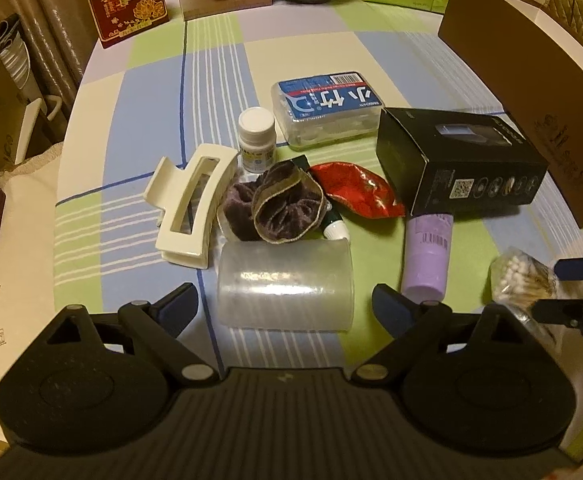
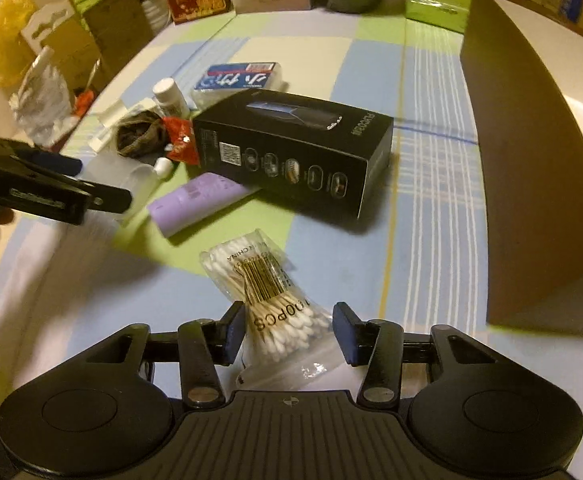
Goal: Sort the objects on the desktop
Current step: 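Reach the right gripper to the cotton swab bag and grasp it, then grasp the clear plastic cup with the left gripper while the right carries swabs to the box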
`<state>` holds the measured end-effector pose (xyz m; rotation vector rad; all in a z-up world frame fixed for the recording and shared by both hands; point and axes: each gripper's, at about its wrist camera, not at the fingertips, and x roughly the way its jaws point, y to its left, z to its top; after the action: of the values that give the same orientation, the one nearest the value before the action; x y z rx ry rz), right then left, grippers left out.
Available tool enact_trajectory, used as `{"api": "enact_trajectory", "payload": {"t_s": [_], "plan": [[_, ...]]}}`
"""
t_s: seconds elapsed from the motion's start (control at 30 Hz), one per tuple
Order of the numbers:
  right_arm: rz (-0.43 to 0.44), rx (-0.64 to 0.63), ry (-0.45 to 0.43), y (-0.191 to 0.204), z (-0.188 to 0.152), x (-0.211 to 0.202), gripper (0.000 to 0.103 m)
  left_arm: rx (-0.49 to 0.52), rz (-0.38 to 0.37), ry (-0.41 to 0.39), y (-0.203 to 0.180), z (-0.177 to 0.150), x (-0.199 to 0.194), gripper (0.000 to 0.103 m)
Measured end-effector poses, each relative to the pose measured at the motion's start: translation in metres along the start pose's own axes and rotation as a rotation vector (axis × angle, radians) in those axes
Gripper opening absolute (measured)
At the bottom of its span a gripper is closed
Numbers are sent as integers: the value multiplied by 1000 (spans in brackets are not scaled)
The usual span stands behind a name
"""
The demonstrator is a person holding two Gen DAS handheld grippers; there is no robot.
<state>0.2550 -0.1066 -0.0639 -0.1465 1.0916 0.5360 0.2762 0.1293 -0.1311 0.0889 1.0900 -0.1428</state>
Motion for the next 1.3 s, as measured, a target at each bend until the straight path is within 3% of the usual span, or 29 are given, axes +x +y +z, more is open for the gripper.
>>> {"api": "enact_trajectory", "payload": {"t_s": [0.03, 0.07, 0.27, 0.3, 0.33, 0.37, 0.43, 0.67, 0.77, 0.87, 1.3], "plan": [[-7, -16, -16, 2, -1, -3, 69, 1, -1, 1, 0, -1, 0, 92], [-19, -38, -39, 5, -2, -5, 71, 2, -4, 2, 1, -1, 0, 92], [-9, -175, -56, 21, 5, 10, 71, 8, -5, 8, 1, -1, 4, 92], [-14, -198, -49, 24, 5, 14, 66, 10, -8, 9, 1, 0, 4, 92], [-22, -214, -37, 27, 5, 19, 49, 12, -9, 10, 1, 0, 5, 92], [-27, -207, -18, 27, 4, 22, 39, 14, -10, 11, 0, 1, 6, 92], [-22, -149, -17, 22, 3, 22, 26, 14, -14, 12, 1, 2, 8, 92], [-51, -5, 3, 4, -6, 12, 24, 11, -22, 19, 4, 3, 15, 90], [-67, 41, 8, 0, -10, 6, 24, 7, -32, 23, 6, 3, 18, 74], [-71, 73, 5, -1, -14, 0, 24, 20, -29, 13, 5, 3, 18, 69], [-5, 101, -61, -10, -28, -43, 23, 49, 6, -30, -14, -18, -29, 69]]}}
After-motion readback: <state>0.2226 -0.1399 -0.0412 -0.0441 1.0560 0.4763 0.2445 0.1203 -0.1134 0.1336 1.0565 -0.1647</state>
